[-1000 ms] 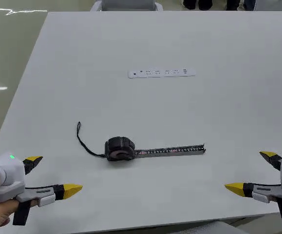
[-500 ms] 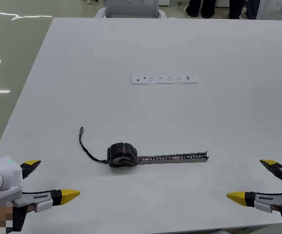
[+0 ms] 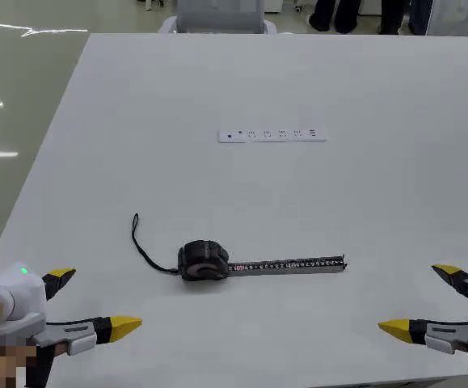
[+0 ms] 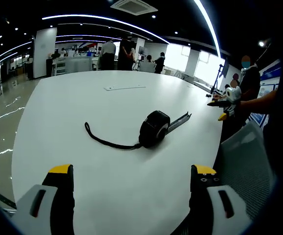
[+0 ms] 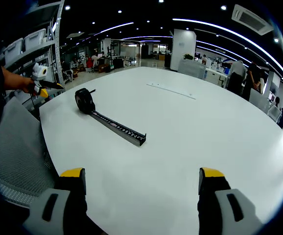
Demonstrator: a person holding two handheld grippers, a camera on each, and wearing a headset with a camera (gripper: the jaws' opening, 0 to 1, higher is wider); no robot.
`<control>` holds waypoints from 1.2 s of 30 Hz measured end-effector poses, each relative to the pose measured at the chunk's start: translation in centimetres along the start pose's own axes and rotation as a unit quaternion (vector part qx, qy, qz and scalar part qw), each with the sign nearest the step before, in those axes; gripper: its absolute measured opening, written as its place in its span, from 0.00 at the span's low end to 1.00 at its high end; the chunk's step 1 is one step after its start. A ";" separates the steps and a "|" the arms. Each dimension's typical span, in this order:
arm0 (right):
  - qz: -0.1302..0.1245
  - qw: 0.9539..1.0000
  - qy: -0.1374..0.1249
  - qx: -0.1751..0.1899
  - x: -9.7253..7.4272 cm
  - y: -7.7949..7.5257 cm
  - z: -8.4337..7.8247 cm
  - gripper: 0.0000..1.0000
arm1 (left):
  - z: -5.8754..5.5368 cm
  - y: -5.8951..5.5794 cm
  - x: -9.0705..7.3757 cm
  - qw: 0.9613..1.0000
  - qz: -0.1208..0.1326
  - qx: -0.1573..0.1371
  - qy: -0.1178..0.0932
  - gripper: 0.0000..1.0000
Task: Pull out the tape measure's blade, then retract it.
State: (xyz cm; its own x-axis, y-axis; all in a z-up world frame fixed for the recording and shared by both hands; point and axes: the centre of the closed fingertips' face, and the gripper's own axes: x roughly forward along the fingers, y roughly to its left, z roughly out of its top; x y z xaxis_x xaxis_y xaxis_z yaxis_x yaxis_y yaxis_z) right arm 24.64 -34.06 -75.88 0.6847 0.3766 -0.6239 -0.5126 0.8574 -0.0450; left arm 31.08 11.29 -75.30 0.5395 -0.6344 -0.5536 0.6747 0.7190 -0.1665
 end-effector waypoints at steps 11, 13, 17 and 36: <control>0.027 0.999 0.004 -0.019 0.7 0.0 0.7 0.93 | 2.5 -0.4 1.4 0.999 0.038 -0.027 -0.022 0.99; 0.031 0.999 0.004 -0.020 0.8 -0.1 1.0 0.92 | 2.9 -0.8 1.8 0.999 0.043 -0.023 -0.020 0.99; 0.047 0.998 0.011 -0.045 1.3 0.0 1.6 0.90 | 4.0 -1.6 3.1 0.998 0.057 -0.023 -0.027 0.99; 0.081 0.992 0.016 -0.100 3.6 -1.3 3.9 0.85 | 6.1 -5.0 7.3 0.994 0.105 -0.009 -0.019 0.99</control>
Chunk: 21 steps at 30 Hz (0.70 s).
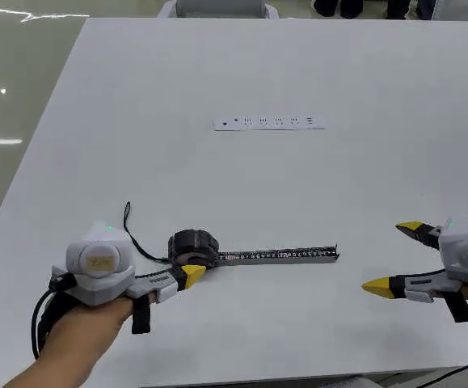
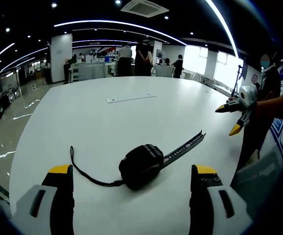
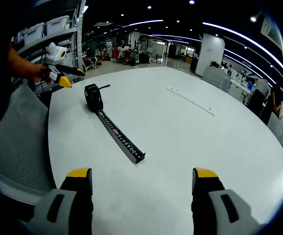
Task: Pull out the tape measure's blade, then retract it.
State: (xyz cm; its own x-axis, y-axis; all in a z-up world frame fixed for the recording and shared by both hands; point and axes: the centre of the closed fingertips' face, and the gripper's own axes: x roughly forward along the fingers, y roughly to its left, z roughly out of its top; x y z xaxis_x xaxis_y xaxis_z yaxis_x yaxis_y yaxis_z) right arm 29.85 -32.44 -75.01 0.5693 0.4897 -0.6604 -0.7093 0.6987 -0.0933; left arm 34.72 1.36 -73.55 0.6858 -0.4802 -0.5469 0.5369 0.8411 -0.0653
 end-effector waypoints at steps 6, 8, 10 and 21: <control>0.012 1.000 0.008 -0.013 0.8 -0.2 0.2 0.84 | 0.2 0.0 0.4 1.000 0.022 -0.005 -0.005 0.99; 0.015 1.000 0.010 -0.016 1.0 -0.2 0.3 0.84 | 0.3 -0.3 0.6 1.000 0.024 -0.007 -0.006 0.99; 0.024 0.999 0.015 -0.020 1.4 0.0 0.4 0.83 | 0.2 -0.5 0.9 1.000 0.027 -0.011 -0.006 0.99; 0.069 0.995 0.057 -0.053 2.8 0.3 -0.3 0.78 | -0.3 -1.4 2.4 0.996 0.054 -0.062 -0.017 0.99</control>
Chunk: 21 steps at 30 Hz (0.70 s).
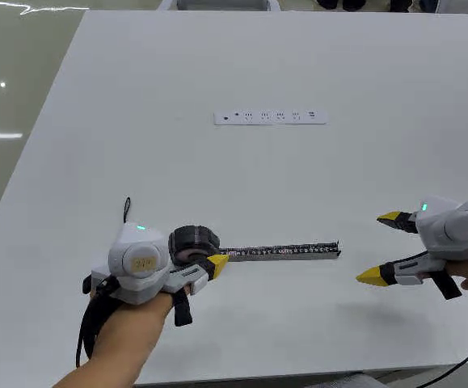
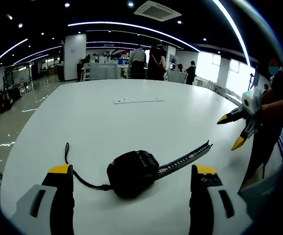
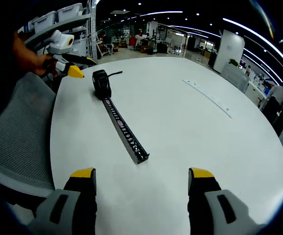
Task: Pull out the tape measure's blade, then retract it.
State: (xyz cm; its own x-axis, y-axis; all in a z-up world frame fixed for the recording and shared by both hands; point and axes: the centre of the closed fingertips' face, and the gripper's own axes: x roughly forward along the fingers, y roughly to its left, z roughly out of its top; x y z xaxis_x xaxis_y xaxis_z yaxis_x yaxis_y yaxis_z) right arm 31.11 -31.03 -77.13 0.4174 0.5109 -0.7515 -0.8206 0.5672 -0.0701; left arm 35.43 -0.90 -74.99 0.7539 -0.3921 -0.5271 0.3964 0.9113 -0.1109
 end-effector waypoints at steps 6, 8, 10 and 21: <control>0.030 0.999 0.020 -0.025 0.7 0.3 0.3 0.75 | -0.8 0.4 0.6 1.000 0.007 -0.027 0.009 0.99; 0.042 0.998 0.028 -0.039 1.0 0.4 0.5 0.74 | -0.8 0.5 0.7 1.000 0.011 -0.020 0.010 0.99; 0.052 0.996 0.037 -0.056 1.2 0.4 0.7 0.72 | -0.7 0.5 0.7 1.000 0.014 -0.006 0.007 0.99; 0.098 0.980 0.094 -0.146 3.2 0.6 1.2 0.59 | -0.4 -0.2 1.4 1.000 0.016 0.000 0.003 0.99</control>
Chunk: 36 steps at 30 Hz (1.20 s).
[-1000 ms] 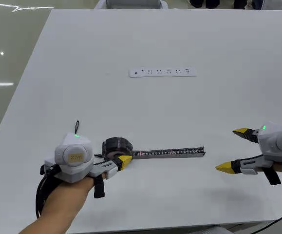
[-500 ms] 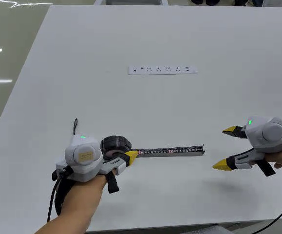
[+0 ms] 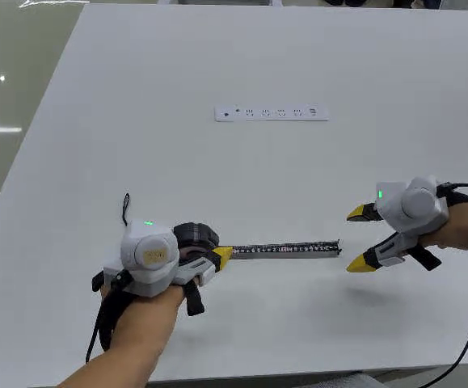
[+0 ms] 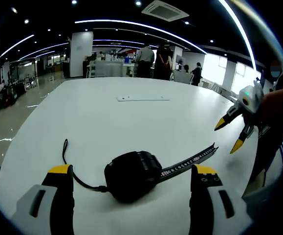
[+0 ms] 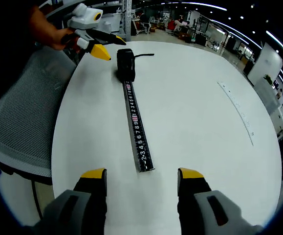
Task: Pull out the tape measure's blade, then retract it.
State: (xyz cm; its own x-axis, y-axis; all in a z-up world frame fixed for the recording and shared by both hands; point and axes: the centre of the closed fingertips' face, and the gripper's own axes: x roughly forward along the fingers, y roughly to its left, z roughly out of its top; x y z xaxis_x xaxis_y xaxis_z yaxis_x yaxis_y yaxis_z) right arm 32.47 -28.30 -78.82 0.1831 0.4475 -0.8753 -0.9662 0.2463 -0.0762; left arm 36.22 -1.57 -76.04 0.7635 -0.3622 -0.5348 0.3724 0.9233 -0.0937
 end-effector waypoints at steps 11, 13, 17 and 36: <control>0.043 0.997 0.057 -0.041 2.4 -0.1 -0.9 0.43 | -0.1 -0.1 0.7 1.000 0.001 -0.002 -0.002 0.99; 0.044 0.996 0.061 -0.046 2.8 -0.3 -1.1 0.42 | -0.2 0.0 0.8 1.000 0.002 -0.003 -0.001 0.99; 0.044 0.996 0.070 -0.044 3.5 -1.0 -2.1 0.33 | -0.7 0.2 1.3 1.000 0.008 -0.007 0.005 0.98; 0.048 0.996 0.068 -0.025 4.3 -0.3 -2.2 0.15 | -1.7 -0.2 2.1 1.000 0.013 -0.023 0.013 0.96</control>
State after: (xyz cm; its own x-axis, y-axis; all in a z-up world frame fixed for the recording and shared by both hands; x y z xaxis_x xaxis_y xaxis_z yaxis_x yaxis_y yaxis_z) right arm 33.15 -28.35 -83.56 0.0671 0.3445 -0.9364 -0.9866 0.1629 -0.0107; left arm 36.83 -2.27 -78.54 0.7587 -0.3357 -0.5582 0.3281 0.9373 -0.1178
